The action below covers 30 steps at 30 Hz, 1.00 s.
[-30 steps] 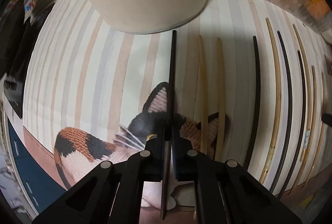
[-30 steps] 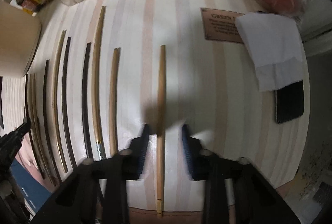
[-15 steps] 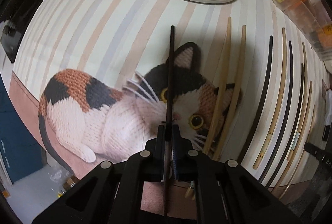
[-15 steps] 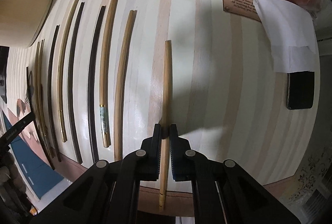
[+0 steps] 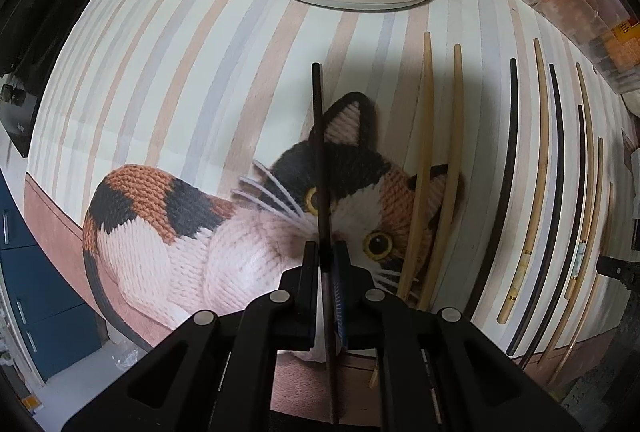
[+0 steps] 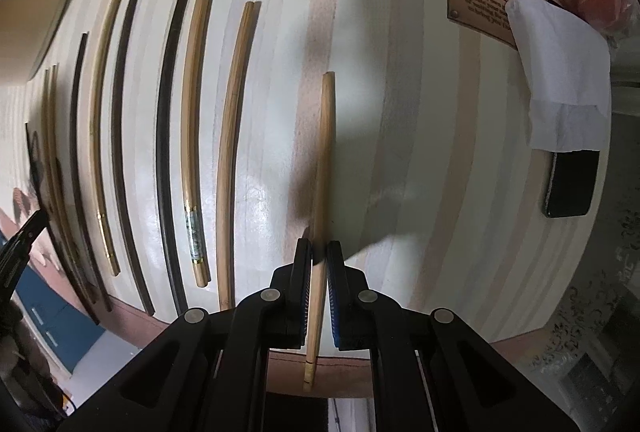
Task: Organize utensils
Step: 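Lift both held chopsticks upright and carry them toward the cream holder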
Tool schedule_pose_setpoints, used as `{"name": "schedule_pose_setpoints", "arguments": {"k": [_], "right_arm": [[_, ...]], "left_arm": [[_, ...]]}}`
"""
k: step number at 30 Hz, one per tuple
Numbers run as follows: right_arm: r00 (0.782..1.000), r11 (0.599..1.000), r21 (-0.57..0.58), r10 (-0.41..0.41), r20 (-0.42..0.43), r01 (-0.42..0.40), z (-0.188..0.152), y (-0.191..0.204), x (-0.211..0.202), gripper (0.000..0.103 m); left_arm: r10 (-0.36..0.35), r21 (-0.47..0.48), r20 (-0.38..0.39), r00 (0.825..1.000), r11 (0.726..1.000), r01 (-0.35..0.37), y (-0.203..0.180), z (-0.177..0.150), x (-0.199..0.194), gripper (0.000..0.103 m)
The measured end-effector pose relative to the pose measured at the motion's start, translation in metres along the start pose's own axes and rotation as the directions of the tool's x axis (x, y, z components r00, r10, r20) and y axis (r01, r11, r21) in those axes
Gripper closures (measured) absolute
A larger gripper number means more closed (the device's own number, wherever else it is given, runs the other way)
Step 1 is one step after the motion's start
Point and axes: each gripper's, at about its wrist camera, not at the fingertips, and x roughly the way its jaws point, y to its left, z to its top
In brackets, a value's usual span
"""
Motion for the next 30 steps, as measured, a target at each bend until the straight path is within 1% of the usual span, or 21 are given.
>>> {"name": "schedule_pose_setpoints", "arguments": {"k": [3,8,12,14,16,18,24,30], "right_arm": [[0.999,0.999,-0.009,-0.035,0.0,0.035,0.005,0.011,0.0,0.094],[1.0,1.0,0.009,-0.019,0.007,0.019,0.01,0.016,-0.002,0.093],[0.997,0.999,0.017,-0.037,0.061,0.036,0.003,0.019,-0.007,0.096],[0.995,0.999,0.02,-0.039,0.091,0.037,-0.003,0.019,-0.009,0.096],[0.993,0.999,0.031,-0.027,0.114,0.023,-0.007,0.019,-0.013,0.096],[0.991,0.999,0.041,0.012,0.135,-0.018,-0.015,0.02,-0.02,0.096],[0.972,0.998,0.0,0.054,0.23,-0.055,-0.029,0.037,-0.057,0.096],[0.937,0.993,-0.074,0.108,0.332,-0.088,-0.041,0.068,-0.106,0.096]], "left_arm": [[0.0,0.002,0.005,1.0,1.0,0.0,0.0,0.001,0.0,0.097],[0.026,0.032,0.018,1.0,0.999,-0.027,-0.003,-0.002,0.0,0.099],[0.03,0.028,0.029,0.999,0.999,-0.031,-0.007,-0.004,0.001,0.1],[0.028,0.025,0.046,0.999,0.999,-0.029,-0.007,-0.007,-0.005,0.1],[0.019,0.026,0.067,0.998,0.999,-0.021,-0.006,-0.01,-0.015,0.1],[0.011,0.028,0.096,0.995,1.0,-0.013,-0.006,-0.012,-0.028,0.1],[-0.014,0.021,0.179,0.984,1.0,0.01,-0.003,-0.019,-0.065,0.1],[-0.034,-0.011,0.249,0.968,0.999,0.038,0.011,-0.025,-0.099,0.1]]}}
